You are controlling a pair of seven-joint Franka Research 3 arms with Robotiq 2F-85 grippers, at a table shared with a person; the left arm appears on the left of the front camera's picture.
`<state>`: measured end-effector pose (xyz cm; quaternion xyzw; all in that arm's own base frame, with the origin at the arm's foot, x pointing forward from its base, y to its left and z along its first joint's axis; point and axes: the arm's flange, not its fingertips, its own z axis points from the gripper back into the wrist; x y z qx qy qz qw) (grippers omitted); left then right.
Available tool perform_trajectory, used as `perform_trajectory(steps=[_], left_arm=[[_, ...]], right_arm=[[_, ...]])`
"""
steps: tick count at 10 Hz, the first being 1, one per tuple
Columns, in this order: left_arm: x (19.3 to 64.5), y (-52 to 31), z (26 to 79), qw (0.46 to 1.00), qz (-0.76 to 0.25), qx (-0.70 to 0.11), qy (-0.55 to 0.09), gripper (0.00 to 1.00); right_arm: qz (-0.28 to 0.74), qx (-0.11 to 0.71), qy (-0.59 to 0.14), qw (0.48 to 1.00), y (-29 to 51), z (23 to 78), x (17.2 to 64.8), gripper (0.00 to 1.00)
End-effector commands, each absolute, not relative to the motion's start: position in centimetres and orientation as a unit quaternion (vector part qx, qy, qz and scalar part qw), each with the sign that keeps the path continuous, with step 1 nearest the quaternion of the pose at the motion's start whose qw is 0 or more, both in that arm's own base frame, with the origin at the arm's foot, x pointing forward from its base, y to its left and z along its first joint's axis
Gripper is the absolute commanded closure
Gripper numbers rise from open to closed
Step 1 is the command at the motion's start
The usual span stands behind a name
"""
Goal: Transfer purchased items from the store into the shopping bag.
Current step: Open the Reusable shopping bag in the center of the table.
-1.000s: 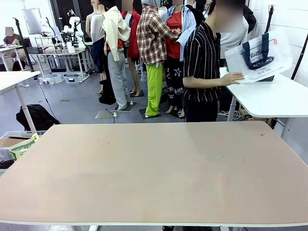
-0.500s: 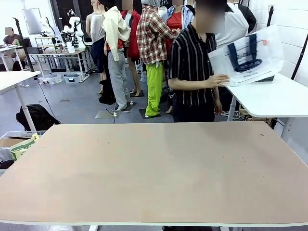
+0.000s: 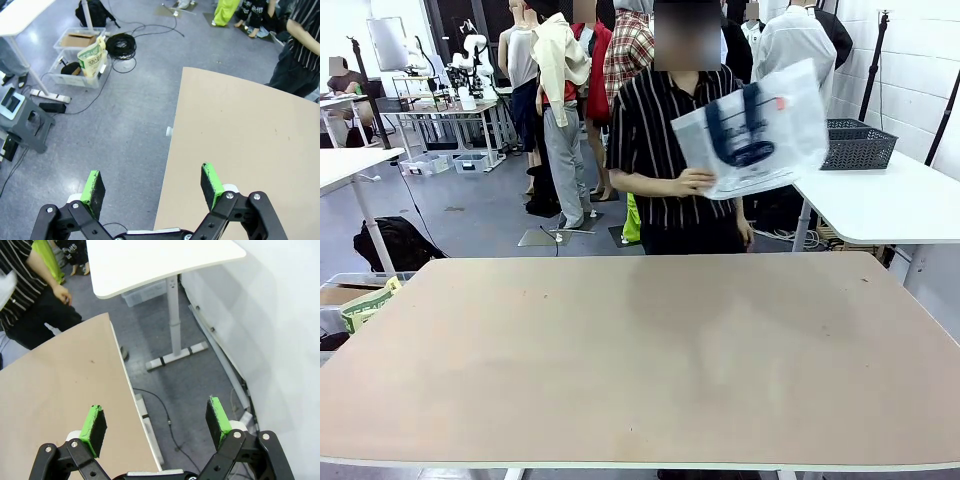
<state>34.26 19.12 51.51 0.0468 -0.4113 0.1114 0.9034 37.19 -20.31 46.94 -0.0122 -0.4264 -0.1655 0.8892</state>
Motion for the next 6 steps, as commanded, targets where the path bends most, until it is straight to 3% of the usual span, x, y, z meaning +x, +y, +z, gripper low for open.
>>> perform_trajectory(steps=[1, 6], left_arm=[[34.07, 19.51, 51.38, 0.905, 0.105, 0.049, -0.41, 0.0], [34.07, 19.51, 51.38, 0.905, 0.105, 0.049, -0.41, 0.0]], right_arm=[[-0.165, -0.012, -0.422, 0.891, -20.32, 46.94, 36.98, 0.0], [-0.165, -0.012, -0.422, 0.891, -20.32, 46.94, 36.98, 0.0]])
